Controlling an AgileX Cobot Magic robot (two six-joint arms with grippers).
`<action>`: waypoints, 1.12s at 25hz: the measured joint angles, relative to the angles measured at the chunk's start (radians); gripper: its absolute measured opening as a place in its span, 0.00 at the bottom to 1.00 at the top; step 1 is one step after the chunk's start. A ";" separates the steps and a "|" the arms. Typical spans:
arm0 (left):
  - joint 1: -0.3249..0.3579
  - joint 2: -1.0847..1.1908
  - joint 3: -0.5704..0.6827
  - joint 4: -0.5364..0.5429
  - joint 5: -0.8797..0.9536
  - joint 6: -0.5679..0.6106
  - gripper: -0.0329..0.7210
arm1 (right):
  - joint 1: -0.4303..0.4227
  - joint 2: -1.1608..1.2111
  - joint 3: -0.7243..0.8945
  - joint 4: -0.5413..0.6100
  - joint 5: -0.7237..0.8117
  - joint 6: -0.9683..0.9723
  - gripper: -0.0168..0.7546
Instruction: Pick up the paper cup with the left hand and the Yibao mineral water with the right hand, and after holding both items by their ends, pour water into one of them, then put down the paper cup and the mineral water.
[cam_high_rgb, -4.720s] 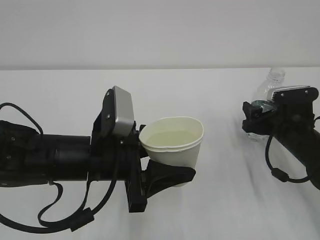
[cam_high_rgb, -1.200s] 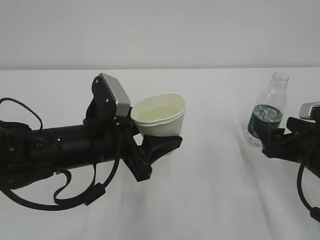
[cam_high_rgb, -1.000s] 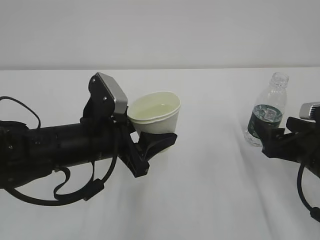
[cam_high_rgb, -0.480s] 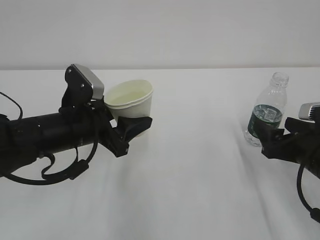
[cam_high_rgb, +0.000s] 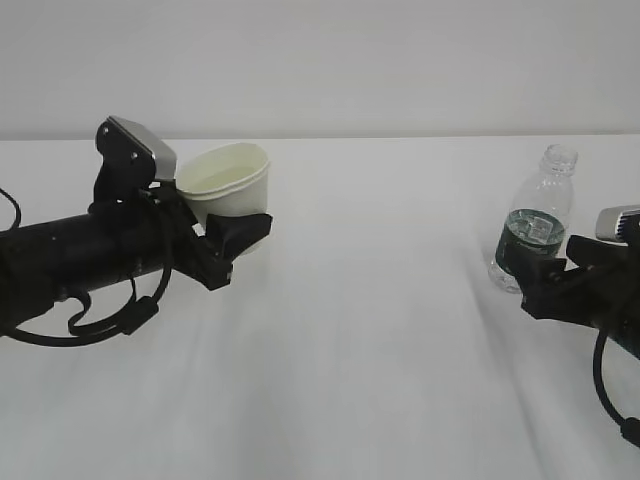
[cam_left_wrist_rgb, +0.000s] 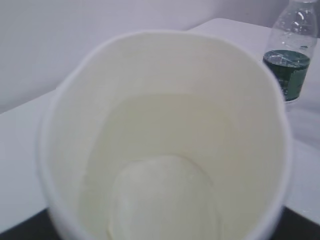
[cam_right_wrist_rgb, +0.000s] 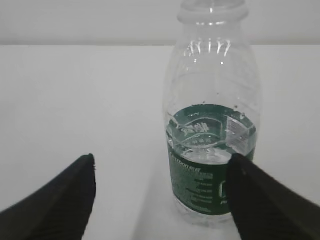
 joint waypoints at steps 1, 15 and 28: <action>0.005 0.000 0.000 -0.003 0.000 0.002 0.60 | 0.000 0.000 0.000 0.000 0.000 0.000 0.81; 0.080 0.048 0.000 -0.031 0.000 0.006 0.60 | 0.000 0.000 0.000 -0.017 0.000 0.003 0.79; 0.119 0.054 0.000 -0.104 0.000 0.021 0.60 | 0.000 0.000 0.000 -0.029 0.000 0.004 0.79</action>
